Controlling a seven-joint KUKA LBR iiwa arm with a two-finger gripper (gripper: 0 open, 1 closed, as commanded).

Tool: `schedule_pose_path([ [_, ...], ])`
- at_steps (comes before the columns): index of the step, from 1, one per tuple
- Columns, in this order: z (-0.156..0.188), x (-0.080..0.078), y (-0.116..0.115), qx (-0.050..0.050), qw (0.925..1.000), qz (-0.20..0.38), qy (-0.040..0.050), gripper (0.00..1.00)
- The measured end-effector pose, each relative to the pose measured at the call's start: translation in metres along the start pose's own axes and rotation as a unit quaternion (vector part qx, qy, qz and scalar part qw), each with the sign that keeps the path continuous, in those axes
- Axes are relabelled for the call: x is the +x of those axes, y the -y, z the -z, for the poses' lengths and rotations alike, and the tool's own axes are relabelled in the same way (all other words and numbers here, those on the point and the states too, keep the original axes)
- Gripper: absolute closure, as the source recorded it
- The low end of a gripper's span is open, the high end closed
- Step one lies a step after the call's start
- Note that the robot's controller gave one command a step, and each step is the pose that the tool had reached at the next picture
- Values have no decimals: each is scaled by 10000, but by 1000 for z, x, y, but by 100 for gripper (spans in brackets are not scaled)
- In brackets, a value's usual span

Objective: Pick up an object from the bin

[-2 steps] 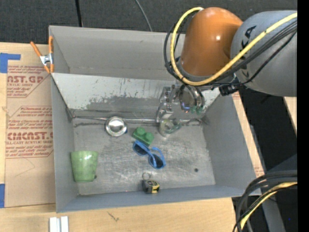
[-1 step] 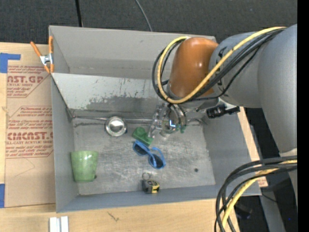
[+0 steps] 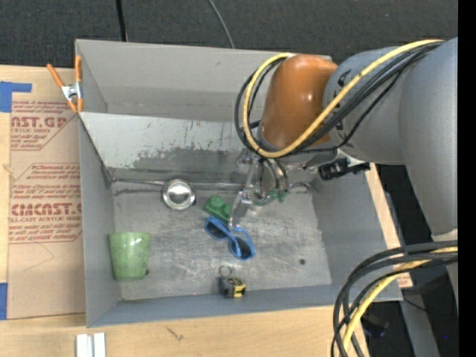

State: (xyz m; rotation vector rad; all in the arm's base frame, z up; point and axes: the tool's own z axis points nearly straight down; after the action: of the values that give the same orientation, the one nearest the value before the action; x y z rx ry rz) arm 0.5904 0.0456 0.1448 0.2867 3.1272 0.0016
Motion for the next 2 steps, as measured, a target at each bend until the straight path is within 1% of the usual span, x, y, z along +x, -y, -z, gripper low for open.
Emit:
schedule_pose_path([
  [1,-63,18,27,-12,9827,1851,23,0],
  [2,-26,7,12,-3,8781,4785,15,0],
])
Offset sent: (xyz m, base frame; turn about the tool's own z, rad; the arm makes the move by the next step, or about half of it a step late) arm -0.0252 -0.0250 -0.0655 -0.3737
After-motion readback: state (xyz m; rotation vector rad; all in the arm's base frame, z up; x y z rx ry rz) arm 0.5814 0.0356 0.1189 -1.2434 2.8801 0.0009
